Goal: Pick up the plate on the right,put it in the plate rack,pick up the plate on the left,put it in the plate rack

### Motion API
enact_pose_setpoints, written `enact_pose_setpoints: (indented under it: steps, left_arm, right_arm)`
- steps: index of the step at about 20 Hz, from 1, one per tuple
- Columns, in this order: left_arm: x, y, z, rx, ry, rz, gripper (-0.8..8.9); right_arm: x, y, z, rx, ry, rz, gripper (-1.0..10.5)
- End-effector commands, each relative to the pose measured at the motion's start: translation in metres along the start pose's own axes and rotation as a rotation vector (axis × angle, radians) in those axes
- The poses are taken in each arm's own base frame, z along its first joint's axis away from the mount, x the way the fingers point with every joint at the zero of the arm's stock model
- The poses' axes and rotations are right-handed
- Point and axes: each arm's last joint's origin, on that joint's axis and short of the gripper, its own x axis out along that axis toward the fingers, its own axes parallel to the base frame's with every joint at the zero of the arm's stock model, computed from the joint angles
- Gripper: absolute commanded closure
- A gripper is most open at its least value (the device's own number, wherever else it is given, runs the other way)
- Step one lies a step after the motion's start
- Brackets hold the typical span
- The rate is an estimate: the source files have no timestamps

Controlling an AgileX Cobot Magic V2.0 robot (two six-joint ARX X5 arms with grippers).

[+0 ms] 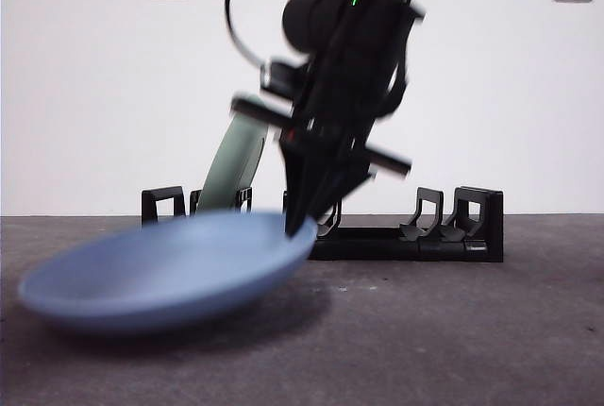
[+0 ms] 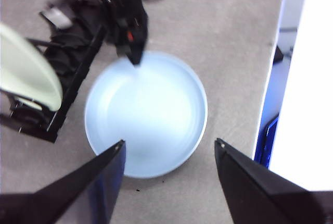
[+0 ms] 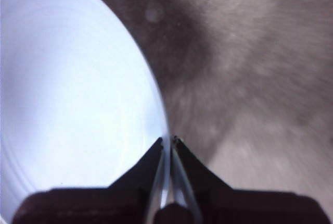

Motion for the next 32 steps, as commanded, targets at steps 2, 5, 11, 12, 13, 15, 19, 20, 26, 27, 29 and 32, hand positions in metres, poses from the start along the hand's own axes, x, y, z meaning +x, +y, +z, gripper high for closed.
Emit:
enact_pose_setpoints:
  steps: [2,5,11,12,13,15,19,20,26,27,29,32]
  left_arm:
    - [0.008,-0.003,0.006,0.120,0.021,-0.031,5.20]
    - [0.015,-0.008,0.015,0.256,0.015,-0.043,5.20]
    - [0.037,-0.016,0.041,0.557,-0.014,0.025,4.63]
    - [0.042,-0.018,0.045,0.597,-0.015,0.010,4.63]
    - [0.049,-0.019,0.049,0.639,-0.002,0.006,4.63]
    - [0.065,-0.023,0.057,0.703,0.047,0.035,4.63]
    - [0.087,-0.028,0.069,0.770,0.099,0.075,4.63]
    - [0.091,-0.029,0.070,0.776,0.101,0.070,4.65]
    - [0.100,-0.030,0.074,0.781,0.116,0.077,5.88]
    - [0.100,-0.030,0.074,0.781,0.116,0.077,6.64]
    - [0.100,-0.030,0.074,0.781,0.116,0.077,7.69]
    - [0.100,-0.031,0.074,0.776,0.115,0.076,8.21]
  right_arm:
    - [-0.055,0.010,-0.009,-0.050,-0.085,0.009,9.6]
    - [-0.103,0.011,-0.026,-0.066,-0.127,-0.009,9.6]
    - [-0.163,-0.007,-0.060,-0.015,-0.134,-0.041,9.6]
    - [-0.170,-0.009,-0.063,-0.006,-0.147,-0.031,9.6]
    - [-0.177,-0.011,-0.067,0.004,-0.160,-0.010,9.6]
    - [-0.185,-0.015,-0.072,0.021,-0.167,0.020,9.6]
    - [-0.189,-0.014,-0.079,0.022,-0.138,0.026,9.6]
    - [-0.189,-0.014,-0.079,0.023,-0.137,0.027,9.6]
    - [-0.190,-0.014,-0.079,0.022,-0.137,0.026,9.6]
    - [-0.190,-0.014,-0.079,0.022,-0.137,0.026,9.6]
    - [-0.190,-0.014,-0.079,0.022,-0.138,0.026,9.6]
    - [-0.190,-0.014,-0.079,0.022,-0.139,0.027,9.6]
